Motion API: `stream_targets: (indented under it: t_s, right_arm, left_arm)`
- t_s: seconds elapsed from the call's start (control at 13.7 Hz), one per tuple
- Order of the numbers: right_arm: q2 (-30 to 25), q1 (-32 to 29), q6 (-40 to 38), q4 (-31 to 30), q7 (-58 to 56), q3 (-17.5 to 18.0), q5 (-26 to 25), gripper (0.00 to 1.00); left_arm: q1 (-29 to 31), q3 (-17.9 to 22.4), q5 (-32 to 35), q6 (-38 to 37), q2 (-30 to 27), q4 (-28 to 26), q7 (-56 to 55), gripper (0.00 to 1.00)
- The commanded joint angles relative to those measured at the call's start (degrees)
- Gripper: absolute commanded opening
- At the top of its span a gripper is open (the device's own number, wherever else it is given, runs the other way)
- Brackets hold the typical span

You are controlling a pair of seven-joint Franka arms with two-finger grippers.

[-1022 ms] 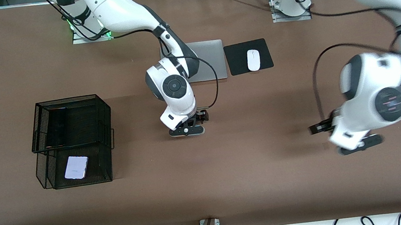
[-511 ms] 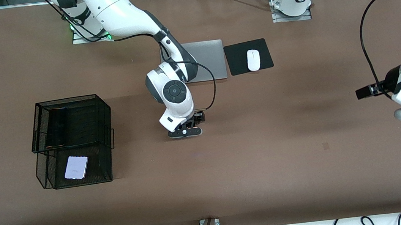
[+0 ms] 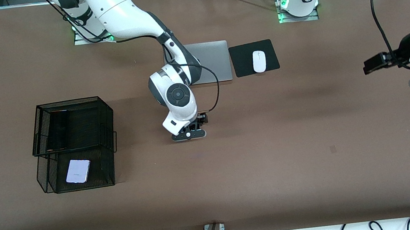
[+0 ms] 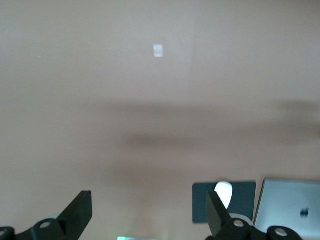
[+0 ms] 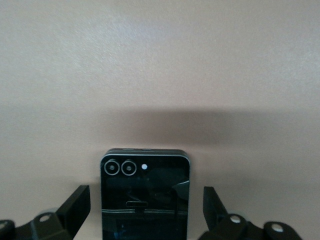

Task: Place phones with both arms
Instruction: 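Carry the flip phone into the basket with the right gripper and release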

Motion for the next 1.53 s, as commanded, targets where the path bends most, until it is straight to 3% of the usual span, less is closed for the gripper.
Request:
stream_targets:
  t_s: [0.0,0.15,0.58,0.66,0.8,0.95,1.09,1.24,1.46]
  right_arm:
    - [0.3,-0.1,0.8,-0.5,-0.8,0.6,0.0,0.99]
    - [0.7,0.2,1.5,-0.5,-0.8,0.6,0.1,1.00]
    - [1.2,0.4,2.3,-0.6,-0.8,0.6,-0.2,0.98]
    - [1.2,0.3,2.3,-0.6,-0.8,0.6,-0.5,0.84]
    - [1.3,0.3,2.6,-0.6,-2.1,0.6,-0.7,0.37]
    - [1.0,0.2,3.0,-0.5,-3.3,0.5,-0.7,0.10]
    - [-0.4,-0.6,2.6,0.0,-3.7,0.0,-0.1,0.00]
    - [-4.7,-3.5,0.9,0.0,-3.8,-0.6,-0.1,0.00]
    - [-11.9,-11.1,-7.7,0.0,-8.7,-1.3,-0.6,0.00]
  left_arm:
    - [0.2,0.6,-1.5,2.8,-7.1,-9.8,4.2,1.00]
    - [-0.3,0.8,-1.5,3.6,-9.6,-12.5,4.3,1.00]
    - [-0.4,0.3,-1.4,3.1,-10.0,-12.1,3.4,1.00]
    - [-0.2,0.2,-1.5,3.1,-10.0,-12.0,3.4,1.00]
    - [-0.1,0.2,-1.5,3.2,-9.8,-11.9,3.4,1.00]
    - [-0.1,0.2,-1.5,3.2,-9.7,-11.7,3.4,1.00]
    - [0.1,0.3,-1.5,3.2,-9.7,-11.7,3.3,1.00]
    - [0.2,0.4,-1.5,3.1,-9.7,-11.7,3.3,1.00]
    - [0.2,0.3,-1.5,3.0,-9.6,-11.7,3.4,1.00]
